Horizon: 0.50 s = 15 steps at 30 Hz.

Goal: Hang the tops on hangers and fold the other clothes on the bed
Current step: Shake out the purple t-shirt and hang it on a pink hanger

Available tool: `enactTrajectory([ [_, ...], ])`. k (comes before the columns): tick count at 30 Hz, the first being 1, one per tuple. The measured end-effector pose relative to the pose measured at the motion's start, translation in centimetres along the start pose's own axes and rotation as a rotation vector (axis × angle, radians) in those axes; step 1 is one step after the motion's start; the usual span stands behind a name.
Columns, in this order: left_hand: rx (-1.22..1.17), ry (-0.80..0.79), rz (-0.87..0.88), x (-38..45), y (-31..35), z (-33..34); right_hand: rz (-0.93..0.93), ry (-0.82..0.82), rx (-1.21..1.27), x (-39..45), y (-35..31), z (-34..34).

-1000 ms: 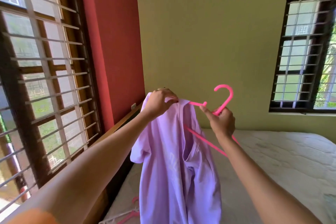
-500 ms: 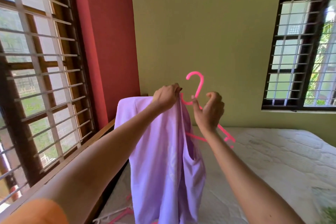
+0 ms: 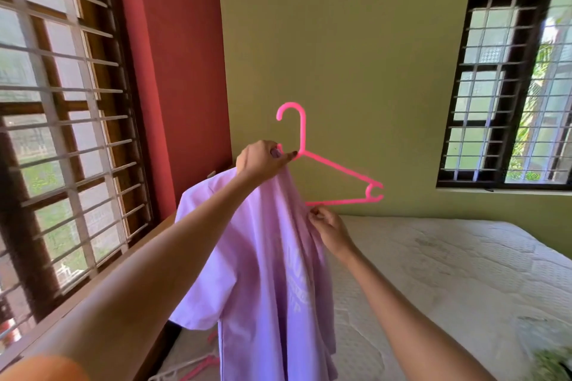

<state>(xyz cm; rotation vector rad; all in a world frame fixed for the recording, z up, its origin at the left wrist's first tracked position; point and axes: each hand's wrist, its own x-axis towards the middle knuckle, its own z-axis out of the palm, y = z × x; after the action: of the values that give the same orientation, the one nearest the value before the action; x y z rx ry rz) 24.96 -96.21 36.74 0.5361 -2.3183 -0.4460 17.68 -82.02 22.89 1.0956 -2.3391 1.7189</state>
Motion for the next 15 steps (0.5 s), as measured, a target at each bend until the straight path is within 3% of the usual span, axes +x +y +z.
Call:
enactTrajectory([
  [2,-0.024,0.055,-0.1,0.2,-0.7,-0.5,0.09,-0.221,-0.449,0.0,0.2,-1.7],
  [4,-0.068,0.079,-0.221,0.3,-1.6,-0.8,0.062,-0.206,-0.718,0.2,0.9,-4.2],
  [9,-0.083,0.121,-0.392,-0.8,-2.1,0.0,-0.057,0.07,-0.884,2.8,0.2,-9.6],
  [12,-0.053,0.188,-0.344,-1.6,-1.8,0.6,-0.034,0.124,-0.946,4.5,-1.4,-11.1],
  [15,-0.015,0.238,-0.292,-1.9,-2.4,0.7,-0.012,0.067,-0.917,5.5,-2.7,-12.4],
])
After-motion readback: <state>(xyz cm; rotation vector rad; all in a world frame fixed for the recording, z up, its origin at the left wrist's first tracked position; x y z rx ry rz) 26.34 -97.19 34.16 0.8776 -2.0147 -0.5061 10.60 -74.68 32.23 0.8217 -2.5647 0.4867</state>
